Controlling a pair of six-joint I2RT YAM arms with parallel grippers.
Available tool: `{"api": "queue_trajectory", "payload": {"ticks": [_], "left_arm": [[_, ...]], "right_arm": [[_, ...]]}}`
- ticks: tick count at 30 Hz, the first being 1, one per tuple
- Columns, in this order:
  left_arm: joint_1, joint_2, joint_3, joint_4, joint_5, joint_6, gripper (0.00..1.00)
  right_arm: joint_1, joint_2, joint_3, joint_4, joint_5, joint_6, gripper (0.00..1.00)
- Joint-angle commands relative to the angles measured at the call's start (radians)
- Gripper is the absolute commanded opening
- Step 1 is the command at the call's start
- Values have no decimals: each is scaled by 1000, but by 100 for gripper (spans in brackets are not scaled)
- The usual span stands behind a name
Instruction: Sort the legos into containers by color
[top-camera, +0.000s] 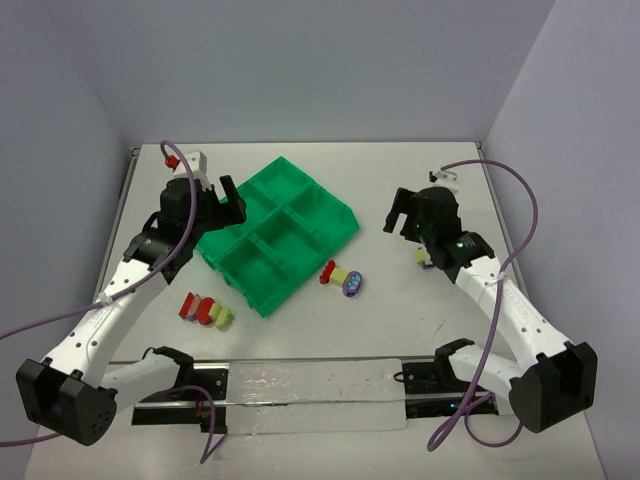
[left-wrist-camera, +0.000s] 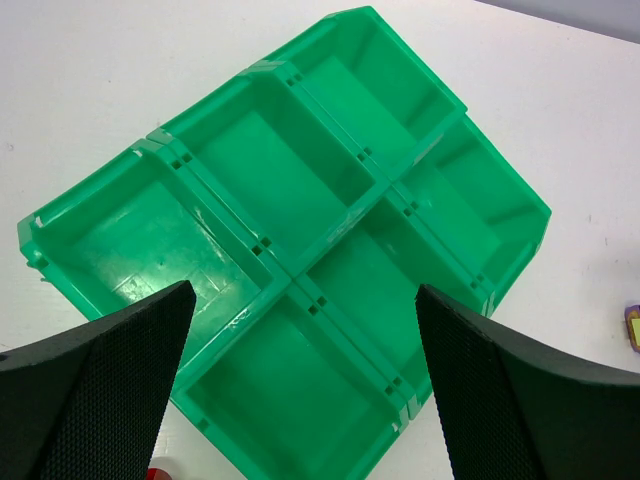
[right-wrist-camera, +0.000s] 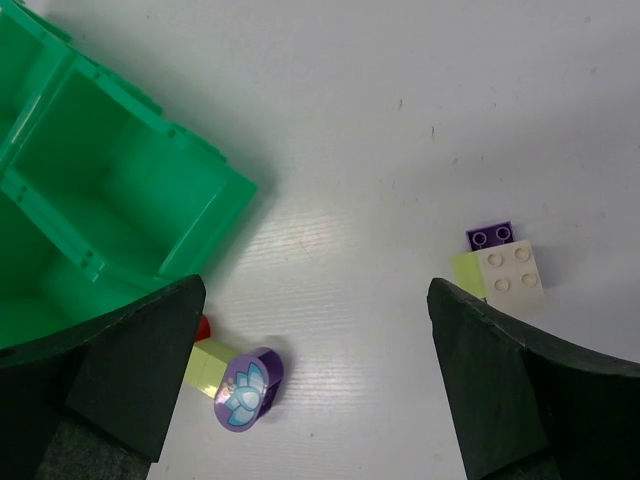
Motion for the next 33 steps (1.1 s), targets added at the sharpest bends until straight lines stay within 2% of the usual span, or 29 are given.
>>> {"api": "queue_trajectory", "payload": {"ticks": [1,5,11,14,17,20,33], "left_arm": [[-4,12,48,-10,14,-14,99],[-4,21,54,-16,-4,-19,99],[-4,72,129,-122,-96,-20,99],[-4,59,122,-102,-80,-29,99],[-4,45,108,-80,-51,-37,99],[-4,52,109,-92,-66,-38,99],[-4,59,105,-106,-71,-52,99]], "right_arm": [[6,-50,-27,15,42,-9,100],[7,-67,-32,1,56,-23,100],[-9,-85,-47,-46,106,-49,100],[-102,-86,-52,-94,86,-20,100],[-307,-100,-105,-83,-69,11,100],[-388,-82,-137,-69,-143,26,100],[-390,71,-183,52,-205,-21,100]]}}
